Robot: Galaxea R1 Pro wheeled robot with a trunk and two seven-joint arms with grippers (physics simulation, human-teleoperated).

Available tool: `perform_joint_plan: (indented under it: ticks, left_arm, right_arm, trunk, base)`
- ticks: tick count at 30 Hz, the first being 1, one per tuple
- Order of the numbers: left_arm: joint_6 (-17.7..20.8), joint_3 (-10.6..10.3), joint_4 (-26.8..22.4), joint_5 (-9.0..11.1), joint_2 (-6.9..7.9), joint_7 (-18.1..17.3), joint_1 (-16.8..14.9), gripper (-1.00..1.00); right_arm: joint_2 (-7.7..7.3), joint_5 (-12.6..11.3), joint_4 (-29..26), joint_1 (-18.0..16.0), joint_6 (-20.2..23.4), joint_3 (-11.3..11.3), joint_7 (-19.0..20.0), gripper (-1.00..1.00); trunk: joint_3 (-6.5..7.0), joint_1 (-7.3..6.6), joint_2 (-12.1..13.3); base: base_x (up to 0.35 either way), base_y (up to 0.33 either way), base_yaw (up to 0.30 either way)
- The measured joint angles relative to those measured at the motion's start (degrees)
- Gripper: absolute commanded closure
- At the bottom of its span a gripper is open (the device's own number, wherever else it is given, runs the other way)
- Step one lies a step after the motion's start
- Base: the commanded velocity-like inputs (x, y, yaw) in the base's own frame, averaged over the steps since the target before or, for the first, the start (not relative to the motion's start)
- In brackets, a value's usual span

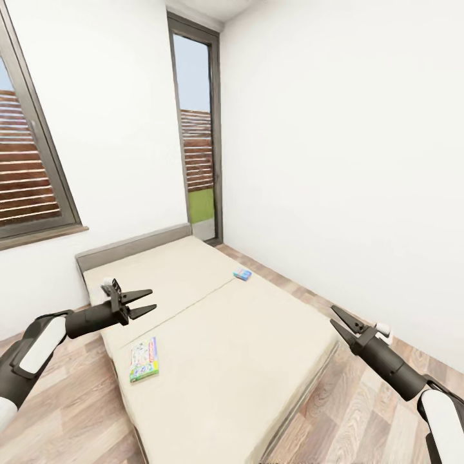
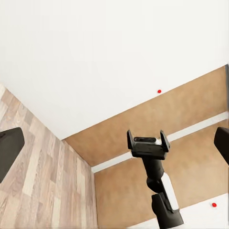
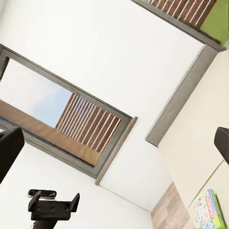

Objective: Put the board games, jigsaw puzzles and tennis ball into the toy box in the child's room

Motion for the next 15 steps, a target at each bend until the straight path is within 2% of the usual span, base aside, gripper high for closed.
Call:
perform_joint_plan:
  ticks: [6, 15]
  left_arm:
    - [0.0, 0.0, 0.0, -0.01, -0.04, 0.01, 0.03, -1.0]
    - [0.0, 0.0, -0.01, -0.01, -0.04, 0.01, 0.01, -1.0]
  right_arm:
    - [0.0, 0.0, 0.01, 0.0, 0.0, 0.0, 0.0, -1.0]
    - [-0.01, -0.01, 0.01, 0.0, 0.0, 0.0, 0.01, -1.0]
  trunk:
    - [0.0, 0.0, 0.0]
    - [0.0, 0.01, 0.0]
  base:
    - [-0.03, 0.094, -0.278]
    - [-0.076, 0.22, -0.278]
